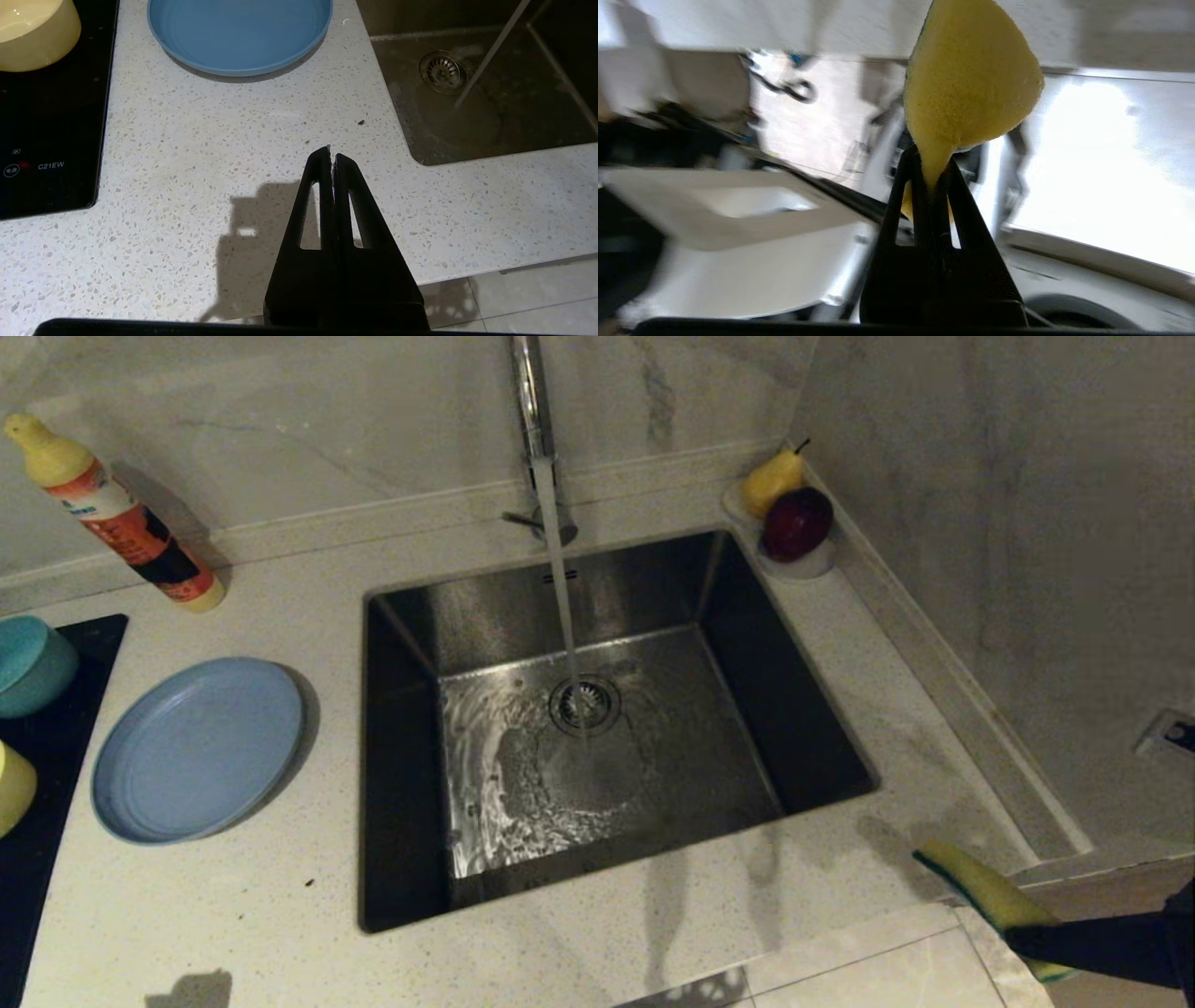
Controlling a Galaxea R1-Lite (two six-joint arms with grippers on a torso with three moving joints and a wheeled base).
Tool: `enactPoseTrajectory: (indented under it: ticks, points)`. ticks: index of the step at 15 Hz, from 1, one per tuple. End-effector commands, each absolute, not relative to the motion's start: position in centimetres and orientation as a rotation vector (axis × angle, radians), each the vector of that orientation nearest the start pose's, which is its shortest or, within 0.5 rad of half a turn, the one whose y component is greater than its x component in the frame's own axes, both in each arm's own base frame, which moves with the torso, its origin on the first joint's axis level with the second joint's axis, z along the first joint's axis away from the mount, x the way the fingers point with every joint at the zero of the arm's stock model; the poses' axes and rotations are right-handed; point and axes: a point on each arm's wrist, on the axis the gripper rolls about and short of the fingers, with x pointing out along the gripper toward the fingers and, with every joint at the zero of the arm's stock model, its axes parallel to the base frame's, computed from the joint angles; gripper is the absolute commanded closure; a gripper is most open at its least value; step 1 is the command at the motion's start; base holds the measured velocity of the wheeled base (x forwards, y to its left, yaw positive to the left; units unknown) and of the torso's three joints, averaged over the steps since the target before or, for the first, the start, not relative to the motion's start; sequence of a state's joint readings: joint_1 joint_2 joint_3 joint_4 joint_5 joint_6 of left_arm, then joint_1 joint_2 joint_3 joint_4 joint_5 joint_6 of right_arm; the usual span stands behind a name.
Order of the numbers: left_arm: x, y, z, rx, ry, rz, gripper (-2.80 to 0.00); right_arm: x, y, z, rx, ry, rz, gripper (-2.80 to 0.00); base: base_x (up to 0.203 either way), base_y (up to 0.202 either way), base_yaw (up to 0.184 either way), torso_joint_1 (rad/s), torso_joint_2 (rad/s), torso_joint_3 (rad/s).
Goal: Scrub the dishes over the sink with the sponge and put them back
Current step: Put down the sponge
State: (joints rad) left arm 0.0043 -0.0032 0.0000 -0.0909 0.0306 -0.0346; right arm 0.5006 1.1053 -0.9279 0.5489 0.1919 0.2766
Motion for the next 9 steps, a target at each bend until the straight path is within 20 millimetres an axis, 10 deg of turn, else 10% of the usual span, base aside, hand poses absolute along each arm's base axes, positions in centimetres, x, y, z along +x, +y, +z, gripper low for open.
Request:
enactPoseTrajectory:
  ticks: [1,9]
  points:
    - [-2.0,0.1,7.5,-0.036,-0.057,0.034,0.0,11.0,6.4,23.3,0.079,0.839,0.547,0.0,0.0,0.0,0.0,0.0,0.0,0.0]
    - [-2.0,0.1,7.5,-0.035,-0.056,0.034,0.0,12.5,6.8,20.0,-0.243,0.671,0.537,0.0,0.0,0.0,0.0,0.0,0.0,0.0]
